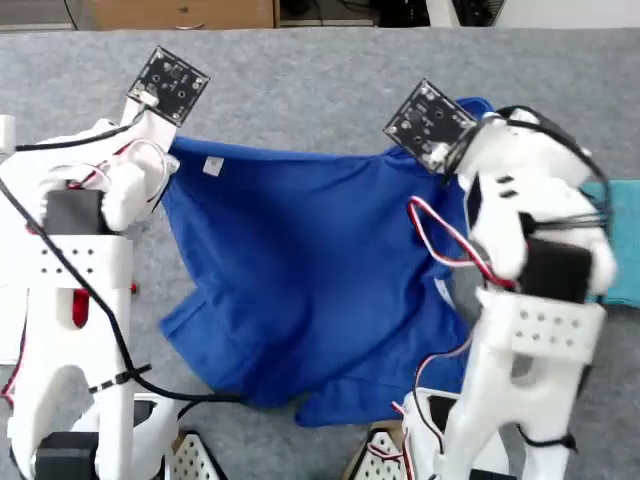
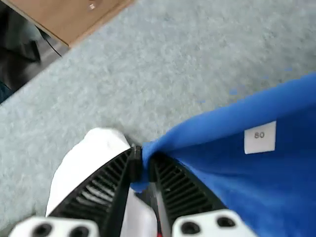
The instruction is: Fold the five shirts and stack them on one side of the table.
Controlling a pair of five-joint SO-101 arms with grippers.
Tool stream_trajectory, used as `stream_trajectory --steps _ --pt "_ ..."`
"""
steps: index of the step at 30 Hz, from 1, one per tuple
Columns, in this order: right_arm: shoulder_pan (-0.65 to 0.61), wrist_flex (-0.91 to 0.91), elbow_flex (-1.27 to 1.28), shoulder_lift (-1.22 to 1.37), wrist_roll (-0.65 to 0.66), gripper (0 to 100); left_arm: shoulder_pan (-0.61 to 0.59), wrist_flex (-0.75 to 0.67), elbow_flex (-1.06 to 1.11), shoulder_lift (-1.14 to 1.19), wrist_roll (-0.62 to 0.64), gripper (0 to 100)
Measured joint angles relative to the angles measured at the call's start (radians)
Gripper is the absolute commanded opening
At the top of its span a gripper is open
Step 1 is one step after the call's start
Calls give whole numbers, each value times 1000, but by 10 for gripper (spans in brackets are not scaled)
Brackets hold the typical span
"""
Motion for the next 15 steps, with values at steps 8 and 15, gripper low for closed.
stream_trajectory --steps 8,15 --pt "-41 -560 242 46 0 2 -6 -489 149 98 -6 18" --pt "-43 -793 152 250 0 2 -29 -669 37 288 -8 18"
